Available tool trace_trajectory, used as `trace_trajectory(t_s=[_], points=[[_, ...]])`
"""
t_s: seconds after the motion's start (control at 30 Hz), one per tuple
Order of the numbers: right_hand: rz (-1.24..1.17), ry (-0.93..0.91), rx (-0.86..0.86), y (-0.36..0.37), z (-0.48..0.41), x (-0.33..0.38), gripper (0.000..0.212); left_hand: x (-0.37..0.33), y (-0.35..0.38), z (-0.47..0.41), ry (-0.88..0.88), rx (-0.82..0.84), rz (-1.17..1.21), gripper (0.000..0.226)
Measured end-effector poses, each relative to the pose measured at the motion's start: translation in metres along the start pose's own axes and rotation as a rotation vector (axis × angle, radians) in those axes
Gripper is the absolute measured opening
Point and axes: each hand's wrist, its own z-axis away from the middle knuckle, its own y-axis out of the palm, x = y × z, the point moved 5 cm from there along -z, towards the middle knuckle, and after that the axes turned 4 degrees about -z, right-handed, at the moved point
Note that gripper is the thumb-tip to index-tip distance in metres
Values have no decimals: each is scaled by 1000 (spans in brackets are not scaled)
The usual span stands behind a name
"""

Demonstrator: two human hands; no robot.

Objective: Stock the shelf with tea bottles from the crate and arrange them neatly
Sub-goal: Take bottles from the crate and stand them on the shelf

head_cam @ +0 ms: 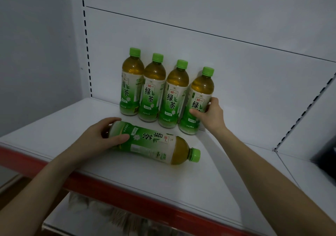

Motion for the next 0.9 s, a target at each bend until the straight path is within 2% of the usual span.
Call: trace_trajectory(t_s=[0.07,0.13,0.23,0.33,0.43,0.5,0.57,0.67,0.73,0.8,0.9], points=[[20,15,4,0,-1,-1,63,-1,0,1,-5,27,-20,99],[43,34,25,-1,-2,-1,64,-4,2,2,-4,55,-58,102],[73,39,92,-5,3,1,67,-6,4,0,3,65,-93,80],[112,33,76,-21,15,8,70,-6,1,-1,-9,13,-99,79],[135,-27,36,-44,31,21,54,-9,2,0,-21,-21,-118,75],[72,-22,68,-57,47,28,36,-14,5,3,-17,-47,-91,72],[-26,52,155,-66,69,31,28,-19,9,5,0,-95,-65,72],[-49,203,336,-62,105,29,33,-29,23,12,25,-171,3,71],[-76,271,398,-53,122,25,37,-37,35,17,47,-222,85,73],[-200,299,359,-45,127,22,41,-52,48,20,95,-270,130,69],[-511,303,235,-41,121,26,39,-75,71,23,208,-319,125,62]])
